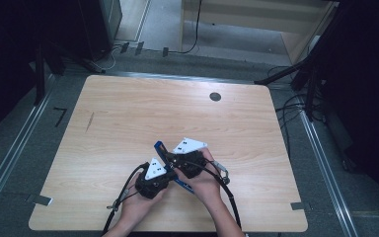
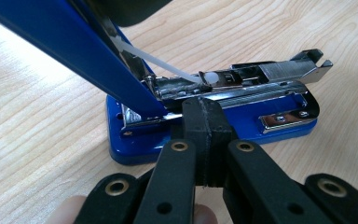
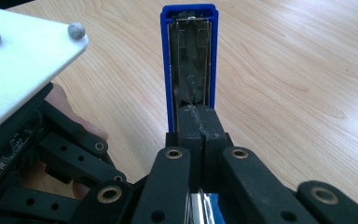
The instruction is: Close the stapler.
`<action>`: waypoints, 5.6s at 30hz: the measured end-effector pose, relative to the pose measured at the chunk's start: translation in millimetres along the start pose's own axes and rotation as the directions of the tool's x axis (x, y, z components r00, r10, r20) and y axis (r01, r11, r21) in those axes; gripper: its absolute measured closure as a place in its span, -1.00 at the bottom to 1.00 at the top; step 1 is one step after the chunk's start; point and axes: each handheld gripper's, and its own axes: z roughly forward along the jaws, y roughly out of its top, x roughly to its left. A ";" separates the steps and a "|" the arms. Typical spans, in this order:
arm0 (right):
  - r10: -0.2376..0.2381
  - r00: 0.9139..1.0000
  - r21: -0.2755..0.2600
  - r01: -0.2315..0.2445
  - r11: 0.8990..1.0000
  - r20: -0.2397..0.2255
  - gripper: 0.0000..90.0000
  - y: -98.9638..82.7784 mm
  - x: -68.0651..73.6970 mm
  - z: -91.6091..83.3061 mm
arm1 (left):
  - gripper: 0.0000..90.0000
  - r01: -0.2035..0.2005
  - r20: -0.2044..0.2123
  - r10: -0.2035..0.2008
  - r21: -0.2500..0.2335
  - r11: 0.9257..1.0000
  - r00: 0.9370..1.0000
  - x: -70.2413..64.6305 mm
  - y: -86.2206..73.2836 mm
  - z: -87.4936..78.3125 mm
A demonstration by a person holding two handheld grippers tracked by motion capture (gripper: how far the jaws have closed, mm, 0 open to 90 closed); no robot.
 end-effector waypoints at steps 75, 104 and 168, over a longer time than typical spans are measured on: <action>0.058 0.996 -0.092 -0.052 0.994 0.063 1.00 16.6 -15.5 -38.3 | 1.00 -0.003 0.011 0.003 0.008 1.000 1.000 0.2 0.0 0.7; -0.001 0.999 -0.106 0.005 0.994 0.036 1.00 32.0 3.1 -45.0 | 1.00 -0.015 0.015 0.015 0.009 1.000 1.000 -0.2 0.0 0.6; 0.152 0.984 -0.116 -0.141 0.983 0.093 1.00 -87.8 1.3 -84.0 | 1.00 -0.038 0.030 0.037 0.041 0.998 0.999 -2.8 -2.2 -1.4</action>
